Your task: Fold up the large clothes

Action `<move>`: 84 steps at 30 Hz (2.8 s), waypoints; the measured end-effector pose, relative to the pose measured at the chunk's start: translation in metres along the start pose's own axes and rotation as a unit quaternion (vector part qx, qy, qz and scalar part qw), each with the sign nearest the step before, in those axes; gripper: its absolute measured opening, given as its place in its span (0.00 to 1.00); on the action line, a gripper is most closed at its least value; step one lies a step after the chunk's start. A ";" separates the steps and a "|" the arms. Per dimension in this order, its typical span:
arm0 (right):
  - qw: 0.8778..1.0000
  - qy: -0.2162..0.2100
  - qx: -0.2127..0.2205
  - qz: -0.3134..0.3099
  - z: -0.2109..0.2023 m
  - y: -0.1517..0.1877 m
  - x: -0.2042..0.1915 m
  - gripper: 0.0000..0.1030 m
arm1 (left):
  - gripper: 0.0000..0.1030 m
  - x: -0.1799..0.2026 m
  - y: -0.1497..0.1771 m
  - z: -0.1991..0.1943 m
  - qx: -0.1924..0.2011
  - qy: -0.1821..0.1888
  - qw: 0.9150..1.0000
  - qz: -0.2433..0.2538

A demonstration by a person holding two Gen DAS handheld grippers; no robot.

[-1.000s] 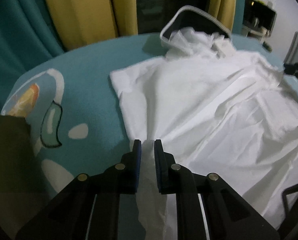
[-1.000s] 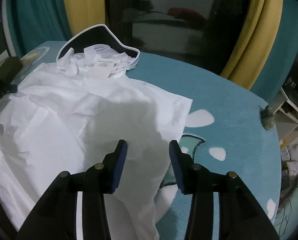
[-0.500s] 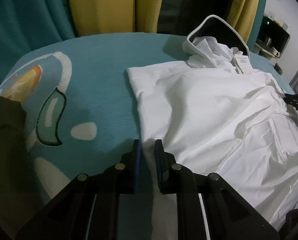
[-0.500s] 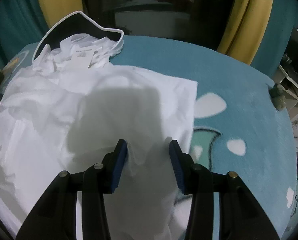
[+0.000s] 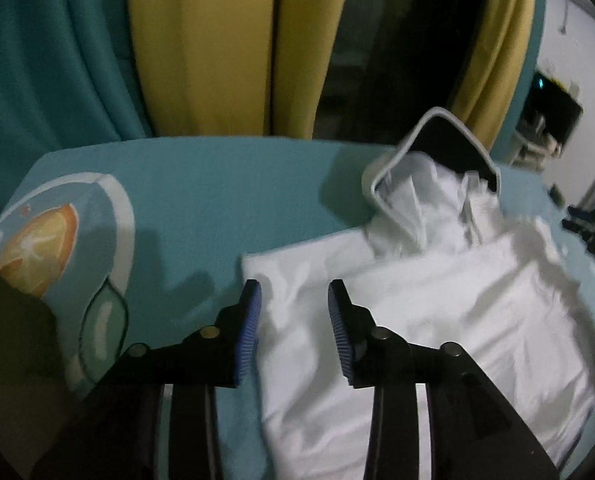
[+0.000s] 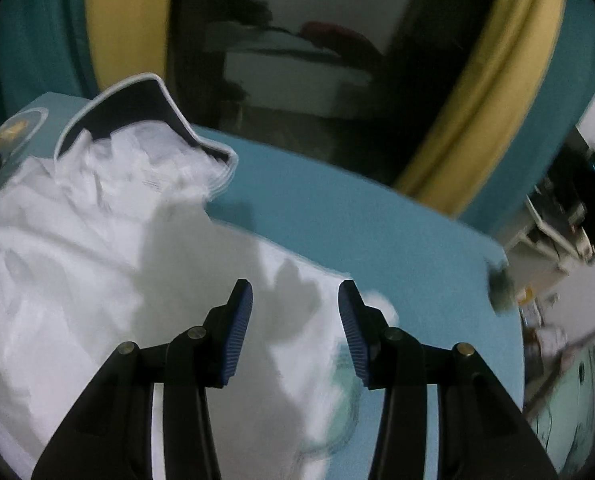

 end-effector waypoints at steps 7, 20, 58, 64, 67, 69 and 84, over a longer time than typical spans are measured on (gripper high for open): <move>0.996 -0.002 0.057 -0.063 0.049 -0.072 -0.060 0.43 | 0.37 0.018 -0.009 0.018 -0.008 0.017 1.000 0.011; 0.988 0.048 0.087 -0.120 0.076 -0.093 -0.082 0.01 | 0.37 0.040 -0.021 0.036 -0.024 0.035 0.997 0.060; 0.973 -0.208 0.017 0.102 0.058 -0.028 -0.001 0.70 | 0.45 0.104 -0.062 0.157 -0.088 0.112 0.984 0.107; 0.955 -0.258 -0.074 0.126 0.100 -0.008 -0.023 0.70 | 0.49 0.102 -0.056 0.148 -0.092 0.120 0.981 0.124; 0.958 -0.269 -0.050 0.085 0.098 -0.016 -0.045 0.54 | 0.49 0.098 -0.054 0.146 -0.094 0.128 0.980 0.124; 0.969 -0.238 -0.052 0.048 0.101 -0.020 -0.054 0.29 | 0.49 0.086 -0.050 0.141 -0.095 0.133 0.979 0.120; 0.956 0.081 0.122 -0.256 0.075 -0.058 -0.080 0.09 | 0.15 0.090 -0.066 0.089 0.058 0.076 0.976 0.198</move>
Point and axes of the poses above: each gripper's, at about its wrist camera, not at the fingertips, and z roughly the way its jaws point, x to its right, y to its underside, the point moved 8 cm from there along z, roughly the way its jaws point, and after that the axes turned 5 degrees about x, right-handed, at the moved point
